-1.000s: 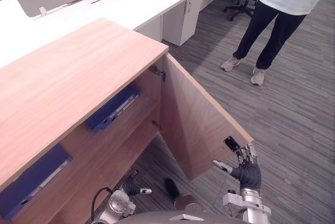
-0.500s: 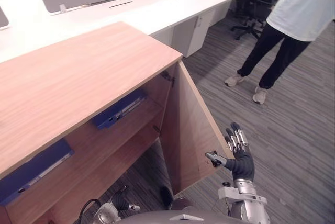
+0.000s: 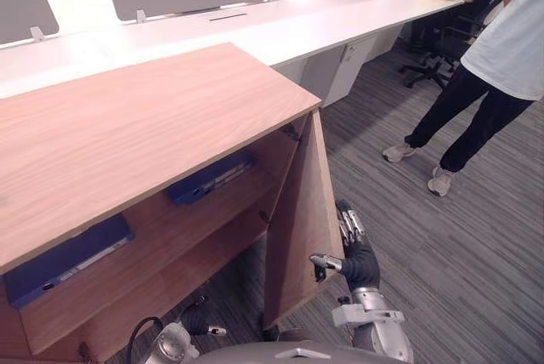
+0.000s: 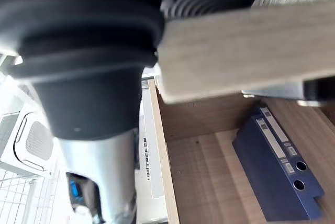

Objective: Walk over to the cabinet, pick up the folder, carry it to the office cabinet, place the folder inside the office cabinet, then close the office cabinet door

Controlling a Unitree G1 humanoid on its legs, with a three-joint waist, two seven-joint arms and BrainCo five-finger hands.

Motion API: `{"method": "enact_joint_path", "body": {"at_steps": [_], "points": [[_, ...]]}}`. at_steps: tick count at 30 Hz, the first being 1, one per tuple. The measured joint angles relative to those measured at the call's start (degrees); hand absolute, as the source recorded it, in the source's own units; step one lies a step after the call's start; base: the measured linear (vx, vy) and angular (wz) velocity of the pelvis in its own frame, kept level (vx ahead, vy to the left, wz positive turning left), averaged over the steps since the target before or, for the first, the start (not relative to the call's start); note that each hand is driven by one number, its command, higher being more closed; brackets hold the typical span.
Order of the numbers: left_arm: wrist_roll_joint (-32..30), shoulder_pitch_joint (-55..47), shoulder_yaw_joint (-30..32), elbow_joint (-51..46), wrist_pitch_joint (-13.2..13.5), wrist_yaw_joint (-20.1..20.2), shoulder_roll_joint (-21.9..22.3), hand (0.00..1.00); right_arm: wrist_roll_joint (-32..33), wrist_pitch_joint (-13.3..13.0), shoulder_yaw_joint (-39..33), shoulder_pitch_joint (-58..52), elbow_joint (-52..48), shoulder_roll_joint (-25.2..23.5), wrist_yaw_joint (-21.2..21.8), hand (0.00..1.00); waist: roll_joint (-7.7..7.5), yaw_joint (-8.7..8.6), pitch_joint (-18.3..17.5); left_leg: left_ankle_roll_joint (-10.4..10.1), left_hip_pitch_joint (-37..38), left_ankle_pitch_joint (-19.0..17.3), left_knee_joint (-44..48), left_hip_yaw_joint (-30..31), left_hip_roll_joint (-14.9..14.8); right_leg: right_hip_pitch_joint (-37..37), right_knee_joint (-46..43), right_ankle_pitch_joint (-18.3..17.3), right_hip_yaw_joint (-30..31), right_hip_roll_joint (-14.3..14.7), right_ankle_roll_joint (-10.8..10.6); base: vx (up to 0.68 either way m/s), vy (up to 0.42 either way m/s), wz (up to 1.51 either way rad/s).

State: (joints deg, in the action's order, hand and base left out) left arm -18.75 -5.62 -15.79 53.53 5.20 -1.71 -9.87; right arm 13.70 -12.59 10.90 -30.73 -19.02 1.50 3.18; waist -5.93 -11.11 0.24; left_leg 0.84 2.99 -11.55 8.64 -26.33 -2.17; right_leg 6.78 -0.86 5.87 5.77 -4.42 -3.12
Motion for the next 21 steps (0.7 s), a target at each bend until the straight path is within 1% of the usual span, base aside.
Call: {"method": "enact_joint_path", "body": {"at_steps": [2, 6, 7, 8, 12, 14, 16, 18, 20, 21], "points": [[0.1, 0.0, 0.0, 0.0, 0.0, 0.0, 0.4, 0.0, -0.2, 0.6, 0.3, 2.0, 0.3, 0.2, -0.8, 0.0, 0.03, 0.43, 0.0, -0.1, -0.2, 0.2, -0.2, 0.8, 0.2, 0.0, -0.1, -0.1, -0.3, -0.2, -0.2, -0.03, -0.009, 0.15], [0.1, -0.1, 0.0, 0.0, 0.0, -0.1, 0.9, 0.0, -2.0, 0.6, 0.5, 4.2, -2.3, 0.2, -1.9, 0.0, -0.29, 1.42, -0.2, 0.0, -0.4, 0.8, -1.0, 1.5, 0.5, 0.4, 0.0, -0.2, -0.4, -0.3, -0.2, 0.01, -0.018, 0.1], [0.1, 0.0, 0.0, 0.0, 0.0, -0.2, 0.9, 0.0, -3.1, 0.4, 0.4, 4.7, -4.6, 0.1, -2.6, 0.0, -0.64, 1.41, -0.5, 0.5, -0.3, 1.0, -0.9, 1.7, 0.5, 0.4, 0.1, -0.2, -0.5, -0.3, -0.2, 0.05, -0.01, 0.05], [0.1, 0.0, 0.0, 0.1, 0.0, -0.3, 0.9, 0.0, -3.6, 0.2, 0.1, 4.9, -6.5, -0.2, -2.9, 0.0, -0.58, 1.37, -0.4, 0.6, -0.3, 1.1, -0.8, 1.9, 0.5, 0.3, 0.1, 0.0, -0.6, -0.3, -0.4, 0.06, -0.008, 0.08], [0.9, 0.7, -0.2, -0.1, 0.0, -0.6, 1.4, 0.0, -4.8, -1.4, -3.8, 5.2, -12.7, -1.7, -4.2, 0.0, -0.63, 0.83, -0.5, 0.6, 0.1, 1.1, -0.9, 2.8, 0.6, -0.8, 0.7, 0.2, -1.7, -0.4, -0.8, 0.03, -0.011, 0.12], [1.6, 1.6, -0.1, 0.0, 0.0, -0.7, 1.7, 0.0, -4.2, -1.6, -5.6, 5.1, -14.9, -2.7, -5.2, 0.0, -0.79, 1.03, -0.6, 0.8, 0.1, 1.0, -0.9, 2.7, 0.7, -0.9, 1.0, 0.3, -1.7, -0.3, -0.9, 0.0, 0.0, 0.0], [2.9, 2.0, -0.2, -0.3, 0.0, -0.7, 2.4, 0.0, -2.4, -2.8, -7.7, 5.0, -16.5, -4.4, -5.8, 0.0, -1.1, 1.19, -0.8, 0.8, 0.1, 1.0, -1.1, 2.7, 0.7, -1.1, 1.1, 0.3, -1.8, -0.3, -0.9, -0.02, -0.01, -0.01], [2.9, 1.0, -0.2, -2.4, 0.0, -0.7, 3.2, 0.0, -0.7, -3.5, -9.6, 4.8, -16.3, -5.3, -6.3, 0.0, -1.0, 1.67, -0.7, 0.9, 0.2, 1.0, -1.9, 2.8, 0.8, -1.2, 1.0, 0.2, -1.9, -0.3, -1.0, -0.04, -0.022, 0.02], [2.9, -0.4, -0.2, -3.6, 0.2, -0.5, 3.2, 0.0, -0.1, -3.6, -11.4, 4.8, -14.9, -5.3, -7.5, 0.0, -0.87, 1.83, -0.6, 0.9, 0.1, 1.0, -1.8, 3.0, 0.8, -1.2, 1.0, 0.1, -2.0, -0.4, -1.1, -0.03, -0.028, 0.05], [2.9, -1.0, -0.2, -3.4, 0.2, -0.4, 3.2, 0.0, -0.1, -3.6, -12.5, 4.3, -12.7, -5.3, -7.6, 0.0, -0.77, 1.86, -0.6, 0.9, 0.1, 1.0, -1.8, 3.1, 0.8, -1.2, 1.0, 0.1, -2.1, -0.4, -1.2, -0.02, -0.031, 0.04]]}}
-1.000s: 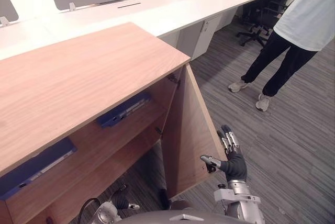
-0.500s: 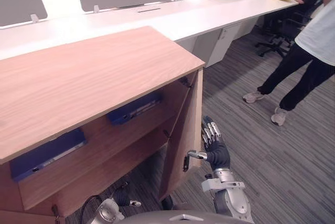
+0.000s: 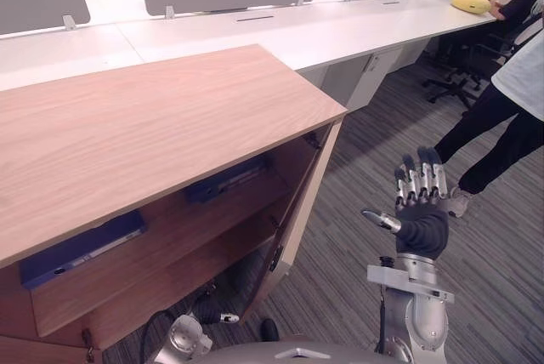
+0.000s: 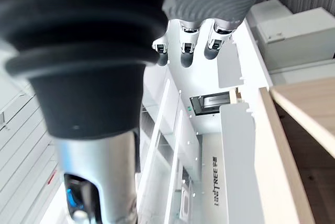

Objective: Walk over to the cabinet, pick up the folder, carry it to the office cabinet, place the folder inside the office cabinet, then close the office cabinet door

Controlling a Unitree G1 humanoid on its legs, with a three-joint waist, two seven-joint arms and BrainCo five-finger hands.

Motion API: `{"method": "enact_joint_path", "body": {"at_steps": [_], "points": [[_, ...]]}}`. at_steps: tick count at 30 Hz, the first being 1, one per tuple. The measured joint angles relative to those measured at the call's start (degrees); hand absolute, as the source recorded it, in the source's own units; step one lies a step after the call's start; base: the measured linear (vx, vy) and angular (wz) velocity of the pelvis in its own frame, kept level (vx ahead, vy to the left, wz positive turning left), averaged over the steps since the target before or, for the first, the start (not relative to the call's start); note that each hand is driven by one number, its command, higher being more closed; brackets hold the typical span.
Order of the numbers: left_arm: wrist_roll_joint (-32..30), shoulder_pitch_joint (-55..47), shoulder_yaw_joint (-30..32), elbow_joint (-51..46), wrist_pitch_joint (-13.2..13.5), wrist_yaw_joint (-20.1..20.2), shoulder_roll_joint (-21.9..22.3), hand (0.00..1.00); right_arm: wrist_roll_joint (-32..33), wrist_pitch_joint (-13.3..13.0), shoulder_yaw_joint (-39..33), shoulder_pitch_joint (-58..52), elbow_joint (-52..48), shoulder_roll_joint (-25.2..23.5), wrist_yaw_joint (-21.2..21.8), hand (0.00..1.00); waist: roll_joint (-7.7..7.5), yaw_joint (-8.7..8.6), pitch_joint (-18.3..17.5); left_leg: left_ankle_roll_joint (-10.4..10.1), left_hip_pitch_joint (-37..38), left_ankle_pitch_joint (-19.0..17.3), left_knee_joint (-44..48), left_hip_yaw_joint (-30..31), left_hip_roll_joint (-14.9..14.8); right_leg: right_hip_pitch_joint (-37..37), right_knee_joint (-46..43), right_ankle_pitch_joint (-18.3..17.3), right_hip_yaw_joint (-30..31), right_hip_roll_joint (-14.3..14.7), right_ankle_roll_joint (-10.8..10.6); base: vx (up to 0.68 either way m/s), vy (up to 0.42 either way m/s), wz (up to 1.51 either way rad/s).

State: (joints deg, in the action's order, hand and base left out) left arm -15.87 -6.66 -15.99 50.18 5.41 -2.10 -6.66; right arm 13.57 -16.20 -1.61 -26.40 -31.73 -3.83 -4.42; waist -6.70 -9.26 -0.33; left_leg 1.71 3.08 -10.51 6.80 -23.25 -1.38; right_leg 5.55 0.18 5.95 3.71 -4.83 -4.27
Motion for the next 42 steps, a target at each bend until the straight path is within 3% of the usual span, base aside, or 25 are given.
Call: {"method": "enact_joint_path", "body": {"at_steps": [4, 7, 18, 29, 35, 42], "points": [[0.0, -0.2, 0.5, 1.1, 0.0, 0.0, -0.1, 0.0, -0.4, 0.5, -2.3, -0.3, 11.5, 0.0, -0.1, 0.0, 0.96, 0.19, 0.7, -0.1, 0.0, 0.1, 0.0, 1.4, 0.0, -0.7, -0.1, -0.5, -1.4, -0.2, -0.1, -0.02, -0.04, 0.17], [0.0, 0.5, 2.8, 3.5, -0.1, -0.3, -0.1, 0.0, -0.5, 3.0, -4.1, -0.3, 22.9, 0.1, -0.2, 0.0, 2.33, 0.83, 1.5, -0.1, -0.1, 0.3, -0.1, 2.8, 0.0, -1.6, 0.4, -0.8, -3.1, -0.4, 0.1, -0.01, -0.038, 0.22], [0.1, 0.8, 7.2, 4.7, -0.4, -1.4, -0.1, 0.0, -1.8, 6.5, -5.3, 6.4, 47.8, 0.7, -0.9, 0.0, 3.82, 2.95, 2.5, -0.3, 0.0, 3.5, -4.0, 7.6, 0.7, -2.8, 2.0, -0.9, -8.3, -1.1, 0.0, 0.0, -0.039, 0.24], [1.4, 0.4, 9.4, 4.5, -0.4, -1.6, -0.1, 0.0, -11.6, 8.5, -2.0, 11.5, 62.2, 3.5, 0.2, 0.0, 3.56, 4.19, 2.5, -0.1, 0.0, 6.5, -6.5, 14.3, 1.7, -5.5, 2.7, -1.5, -15.4, -2.4, -0.9, -0.03, -0.023, 0.33], [1.8, 0.1, 11.0, 4.5, -0.4, -2.6, -0.1, 0.0, -14.4, 9.1, 0.8, 14.4, 68.8, 4.5, 0.3, 0.0, 3.08, 4.63, 2.1, 0.4, 0.0, 9.5, -9.8, 17.3, 2.7, -5.5, 2.7, -1.6, -17.9, -3.2, -1.1, -0.06, -0.005, 0.28], [2.3, -0.6, 12.7, 4.6, -0.5, -2.8, -0.1, 0.0, -16.5, 10.4, 1.0, 17.0, 76.4, 4.6, 0.3, 0.0, 2.66, 4.7, 1.8, 0.5, 0.0, 10.4, -10.4, 18.5, 3.0, -6.0, 2.5, -1.5, -18.8, -3.5, -1.2, -0.05, -0.008, 0.08]]}}
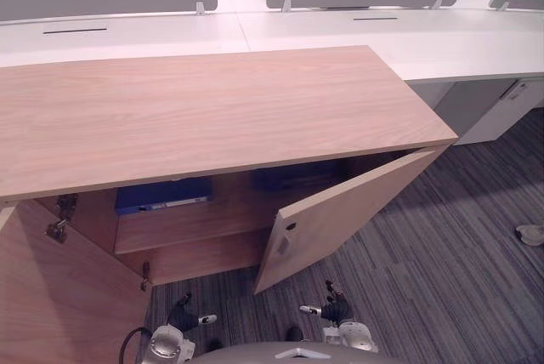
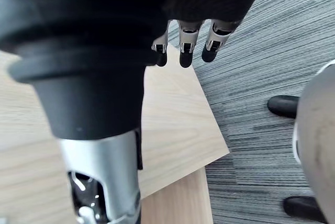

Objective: Walk over to the cabinet, pick up the folder, carry it to the office cabinet, place the folder inside the office cabinet, then close the office cabinet door

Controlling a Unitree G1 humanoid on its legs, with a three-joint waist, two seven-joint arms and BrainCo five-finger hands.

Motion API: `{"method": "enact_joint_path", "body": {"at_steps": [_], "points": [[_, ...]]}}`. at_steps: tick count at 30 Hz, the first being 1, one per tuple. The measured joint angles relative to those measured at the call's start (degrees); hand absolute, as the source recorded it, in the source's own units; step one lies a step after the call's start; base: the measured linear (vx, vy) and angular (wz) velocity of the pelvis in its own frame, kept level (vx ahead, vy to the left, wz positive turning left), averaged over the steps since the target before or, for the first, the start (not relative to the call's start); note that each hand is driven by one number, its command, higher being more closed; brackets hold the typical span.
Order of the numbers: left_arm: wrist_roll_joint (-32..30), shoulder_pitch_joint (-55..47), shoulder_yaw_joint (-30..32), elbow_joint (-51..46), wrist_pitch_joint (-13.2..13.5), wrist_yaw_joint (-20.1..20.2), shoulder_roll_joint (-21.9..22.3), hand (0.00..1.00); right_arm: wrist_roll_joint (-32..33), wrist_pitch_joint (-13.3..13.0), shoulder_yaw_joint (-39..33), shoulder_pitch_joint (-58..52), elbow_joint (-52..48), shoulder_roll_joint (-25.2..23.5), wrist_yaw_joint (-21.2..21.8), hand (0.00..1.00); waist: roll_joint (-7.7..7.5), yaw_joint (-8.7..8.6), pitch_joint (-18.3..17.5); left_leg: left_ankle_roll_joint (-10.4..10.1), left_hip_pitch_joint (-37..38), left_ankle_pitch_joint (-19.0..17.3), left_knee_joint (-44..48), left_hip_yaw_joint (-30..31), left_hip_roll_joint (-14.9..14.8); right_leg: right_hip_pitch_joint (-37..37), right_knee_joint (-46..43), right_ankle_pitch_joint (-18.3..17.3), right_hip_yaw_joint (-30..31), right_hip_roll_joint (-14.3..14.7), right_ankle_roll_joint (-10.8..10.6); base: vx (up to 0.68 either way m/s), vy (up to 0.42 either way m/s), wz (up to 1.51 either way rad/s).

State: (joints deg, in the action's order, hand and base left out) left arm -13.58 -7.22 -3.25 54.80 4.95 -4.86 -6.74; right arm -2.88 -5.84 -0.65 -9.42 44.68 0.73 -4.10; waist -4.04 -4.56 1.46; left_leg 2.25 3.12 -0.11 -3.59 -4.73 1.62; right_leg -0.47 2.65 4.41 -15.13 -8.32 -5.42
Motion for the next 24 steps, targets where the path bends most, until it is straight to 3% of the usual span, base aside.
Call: {"method": "enact_joint_path", "body": {"at_steps": [9, 16, 17, 18, 19, 21, 23, 24], "points": [[3.3, -0.1, 2.2, 0.9, -0.1, -0.9, 0.2, 0.0, -2.1, 1.1, -0.7, 3.5, 8.2, 0.7, -0.1, 0.0, 0.5, 0.78, 0.2, -0.2, 1.1, 0.6, -1.3, -0.4, 0.0, -0.6, -0.1, -0.5, 0.6, 0.1, -0.4, -0.06, -0.009, -0.02], [7.2, 0.5, 5.5, 0.8, -0.4, -1.0, 0.0, 0.0, -2.5, 1.3, -4.2, 5.9, 10.4, 0.9, -0.2, 0.0, -0.24, 1.02, 1.6, 0.2, -3.9, 2.0, -0.1, -0.6, -0.1, 8.6, -10.2, -2.8, 4.9, -0.7, -0.8, -0.03, 0.005, 0.0], [7.3, 0.8, 6.1, 0.8, -0.4, -1.1, 0.0, 0.0, -2.3, 1.2, -4.7, 5.9, 10.3, 1.0, -0.2, 0.0, 0.62, 0.91, 2.1, 0.3, -4.8, 2.0, 0.8, 0.2, -0.6, 8.7, -11.1, -4.1, 6.5, -0.6, -0.8, 0.05, 0.007, 0.62], [7.3, 1.2, 6.8, 0.7, -0.4, -1.2, 0.1, 0.0, -1.8, 1.1, -5.0, 6.1, 10.2, 0.8, -0.2, 0.0, 0.53, 0.41, 2.7, 0.3, -5.0, 2.2, 1.3, 1.8, -0.6, 8.8, -16.7, -8.4, 8.5, -0.5, 0.4, 0.07, -0.032, 0.98], [7.6, 1.1, 7.2, 0.5, -0.5, -1.3, 0.0, 0.0, -2.0, 1.2, -5.0, 6.2, 10.4, 0.8, -0.2, 0.0, 0.18, 0.62, 2.7, -0.3, -4.9, 2.5, 1.5, 3.9, -0.4, 8.0, -21.5, -12.5, 10.4, -0.2, 0.8, 0.05, -0.075, 0.93], [8.7, 0.8, 8.5, -0.2, -0.5, -2.0, 0.0, 0.0, -2.0, 1.3, -5.0, 6.1, 10.8, 1.0, -0.2, 0.0, -0.51, 2.06, 2.8, -1.5, -5.4, 3.1, 1.5, 6.1, -0.2, 6.4, -19.2, -13.3, 12.7, 0.4, -0.1, 0.01, -0.135, 0.7], [9.1, 0.8, 9.9, -0.1, -0.5, -2.4, 1.0, 0.0, -2.0, 1.3, -5.0, 6.5, 10.8, 1.1, -0.3, 0.0, 0.25, 3.43, 3.1, -2.5, -7.5, 3.7, 2.4, 7.8, -1.4, 5.2, -14.7, -12.2, 11.7, 1.7, 0.3, -0.05, -0.125, 0.46], [9.8, 1.0, 10.5, -0.4, -0.5, -2.5, 1.7, 0.0, -2.1, 1.4, -5.0, 6.7, 10.6, 1.1, -0.3, 0.0, 1.34, 3.64, 3.9, -3.2, -8.9, 4.2, 3.2, 9.1, -2.4, 5.1, -13.3, -11.3, 10.0, 2.7, 0.9, -0.11, -0.125, 0.55]]}}
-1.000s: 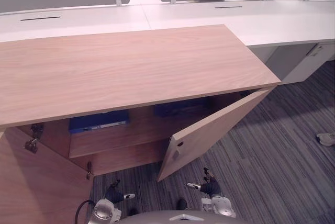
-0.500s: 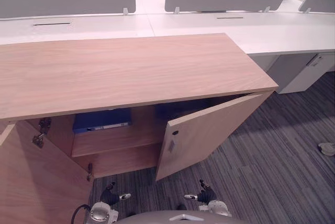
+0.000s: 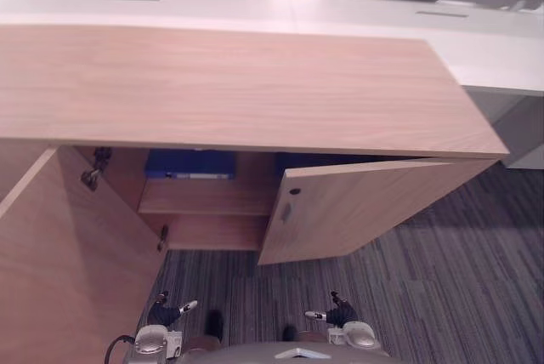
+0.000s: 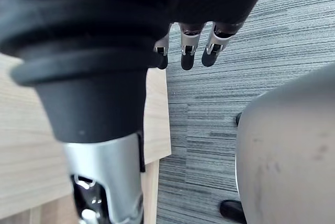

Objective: Walk over to the cabinet, pick up the folder, carry it to the office cabinet, place the folder inside the office cabinet, then close the office cabinet door

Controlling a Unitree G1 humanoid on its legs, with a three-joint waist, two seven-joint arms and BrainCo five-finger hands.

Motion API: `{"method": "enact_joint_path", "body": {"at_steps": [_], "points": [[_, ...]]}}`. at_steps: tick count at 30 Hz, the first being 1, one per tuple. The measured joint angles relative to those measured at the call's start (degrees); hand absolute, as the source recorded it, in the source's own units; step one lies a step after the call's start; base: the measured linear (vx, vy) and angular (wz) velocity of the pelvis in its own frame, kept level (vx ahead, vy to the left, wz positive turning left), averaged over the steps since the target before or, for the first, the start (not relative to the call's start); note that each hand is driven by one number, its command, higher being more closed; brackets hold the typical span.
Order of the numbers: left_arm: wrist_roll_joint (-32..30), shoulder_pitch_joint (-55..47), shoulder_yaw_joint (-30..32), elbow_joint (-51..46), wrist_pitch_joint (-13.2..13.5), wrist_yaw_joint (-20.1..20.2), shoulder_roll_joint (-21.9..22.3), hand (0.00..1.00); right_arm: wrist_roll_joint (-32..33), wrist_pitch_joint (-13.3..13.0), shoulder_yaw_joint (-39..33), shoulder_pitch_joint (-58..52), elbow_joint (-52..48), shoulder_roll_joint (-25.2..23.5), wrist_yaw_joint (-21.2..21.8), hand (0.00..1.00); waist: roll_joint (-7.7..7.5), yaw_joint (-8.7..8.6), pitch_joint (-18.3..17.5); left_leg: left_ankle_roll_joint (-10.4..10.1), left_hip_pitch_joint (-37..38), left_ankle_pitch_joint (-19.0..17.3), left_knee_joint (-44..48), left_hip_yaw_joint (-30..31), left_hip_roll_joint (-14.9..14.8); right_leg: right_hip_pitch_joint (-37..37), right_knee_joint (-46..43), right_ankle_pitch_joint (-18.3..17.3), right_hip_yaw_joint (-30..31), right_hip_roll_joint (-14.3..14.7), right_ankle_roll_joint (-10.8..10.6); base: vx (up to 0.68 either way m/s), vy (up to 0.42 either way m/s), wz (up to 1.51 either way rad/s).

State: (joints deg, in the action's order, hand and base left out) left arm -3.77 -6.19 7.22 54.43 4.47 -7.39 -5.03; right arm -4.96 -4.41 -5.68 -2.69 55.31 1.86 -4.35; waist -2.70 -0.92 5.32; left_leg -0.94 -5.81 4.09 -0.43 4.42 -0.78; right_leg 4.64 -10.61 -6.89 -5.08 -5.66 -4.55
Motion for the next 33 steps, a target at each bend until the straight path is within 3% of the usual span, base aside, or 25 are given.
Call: {"method": "enact_joint_path", "body": {"at_steps": [3, 4, 5, 6, 8, 10, 11, 13, 20, 27, 28, 33], "points": [[1.4, 0.4, 0.6, -0.4, 0.0, -0.4, 1.3, 0.0, 0.2, 0.2, -0.2, 0.2, -0.4, 1.2, -0.4, 0.0, 1.84, 0.31, 1.5, -2.3, -1.2, 0.6, -0.8, 1.9, -1.3, -0.7, -0.4, 0.1, -4.2, 1.3, 1.2, -0.14, -0.12, 0.58], [1.4, 0.2, 0.6, -1.0, 0.0, -0.7, 1.7, 0.0, 0.2, 0.4, -0.5, 0.8, -0.5, 1.2, -1.2, 0.0, 1.96, 0.11, 1.6, -2.3, -1.4, -1.3, -1.4, -0.6, -2.4, -1.0, -0.5, -0.1, -6.2, 1.7, 1.7, -0.15, -0.089, 0.6], [1.4, 0.3, 0.6, -1.3, 0.0, -0.7, 1.8, 0.0, 0.2, 0.5, -0.9, 0.7, -0.5, 0.8, -1.4, 0.0, 1.2, 0.04, 1.5, -2.4, -1.3, -2.8, -1.6, -2.1, -2.6, -0.9, 0.2, 0.0, -7.0, 0.7, 2.1, -0.12, -0.064, 0.81], [1.4, 1.0, 0.5, -1.5, 0.0, -0.7, 2.4, 0.0, 0.2, 0.8, -1.5, 0.5, -0.5, 0.2, -1.8, 0.0, 0.06, -0.23, 2.0, -1.6, -2.6, -3.3, 3.5, -7.4, -2.8, -0.6, -0.5, 0.0, -8.8, -1.1, 2.7, -0.08, -0.01, 0.69], [1.3, 1.3, 0.6, -2.2, 0.1, -0.6, 2.5, 0.0, 0.4, 0.9, -2.1, 0.1, -0.6, 0.8, -2.1, 0.0, -0.43, -0.38, 2.3, -1.4, -3.9, -4.6, 13.2, -11.3, -2.6, -0.5, -1.5, -0.4, -11.6, -2.8, 2.6, -0.09, -0.018, 0.83], [1.3, 0.8, 0.6, -2.1, 0.1, -0.6, 3.1, 0.0, 0.6, 0.8, -3.1, -0.2, -0.7, 1.7, -2.2, 0.0, 1.33, -0.91, 1.6, -1.3, -2.3, -8.5, 14.7, -12.4, -2.8, -0.6, -2.3, -0.9, -13.8, -3.2, 1.9, -0.07, 0.063, 0.73], [1.3, 0.6, 0.7, -2.0, 0.1, -0.6, 3.1, 0.0, 0.6, 0.9, -4.1, 0.1, -0.4, 2.0, -2.2, 0.0, 1.9, -0.83, 1.6, -0.1, -0.8, -8.4, 10.7, -11.9, -2.2, -0.9, -2.7, -1.5, -14.4, -3.1, 1.3, -0.04, 0.099, 0.51], [1.4, -0.4, 0.7, -1.9, 0.0, -0.7, 2.3, 0.0, 0.6, 0.9, -4.2, -0.5, -0.4, 0.6, -2.1, 0.0, 0.85, -0.3, 1.1, 0.3, 2.4, -4.9, 4.2, -10.4, -0.5, -3.0, 0.2, -0.2, -14.9, -3.3, 0.8, -0.03, 0.072, 0.39], [3.6, -1.8, 3.2, -0.8, -0.1, -1.3, 1.6, 0.0, 0.6, 0.9, -4.4, -0.5, -0.1, -0.2, -2.1, 0.0, 0.76, 0.16, 0.6, 1.3, 7.8, 0.0, -3.9, -5.9, 1.5, -8.3, 3.5, 0.7, -17.4, -3.5, -0.1, 0.0, 0.03, 0.34], [14.0, -3.6, 17.9, -1.2, 0.2, -3.2, -0.1, 0.0, 0.6, 0.9, -4.5, 1.3, 2.0, 0.7, -2.1, 0.0, 0.89, 1.07, 0.5, 0.8, 8.7, 0.9, -4.5, -2.8, 1.4, -11.0, 4.0, 0.6, -19.9, -2.7, 0.3, -0.04, -0.028, 0.21], [17.1, -3.7, 21.5, -2.1, 0.4, -3.9, -1.5, 0.0, 0.6, 0.9, -4.1, 1.4, 2.0, 1.3, -2.1, 0.0, 0.89, 1.4, 0.5, 0.7, 8.8, 1.0, -4.5, -2.4, 1.2, -11.0, 4.0, 0.3, -20.2, -2.4, 0.5, -0.06, -0.04, 0.17], [20.6, -3.8, 27.0, -4.9, 1.6, -4.9, -6.6, 0.0, 0.5, 1.0, -2.5, 1.0, 2.0, 2.6, -2.1, 0.0, 1.04, 1.58, 0.4, 0.2, 7.5, 0.8, -4.5, 0.4, 1.1, -11.6, 4.2, -1.2, -20.3, -1.6, 0.1, -0.05, -0.05, 0.32]]}}
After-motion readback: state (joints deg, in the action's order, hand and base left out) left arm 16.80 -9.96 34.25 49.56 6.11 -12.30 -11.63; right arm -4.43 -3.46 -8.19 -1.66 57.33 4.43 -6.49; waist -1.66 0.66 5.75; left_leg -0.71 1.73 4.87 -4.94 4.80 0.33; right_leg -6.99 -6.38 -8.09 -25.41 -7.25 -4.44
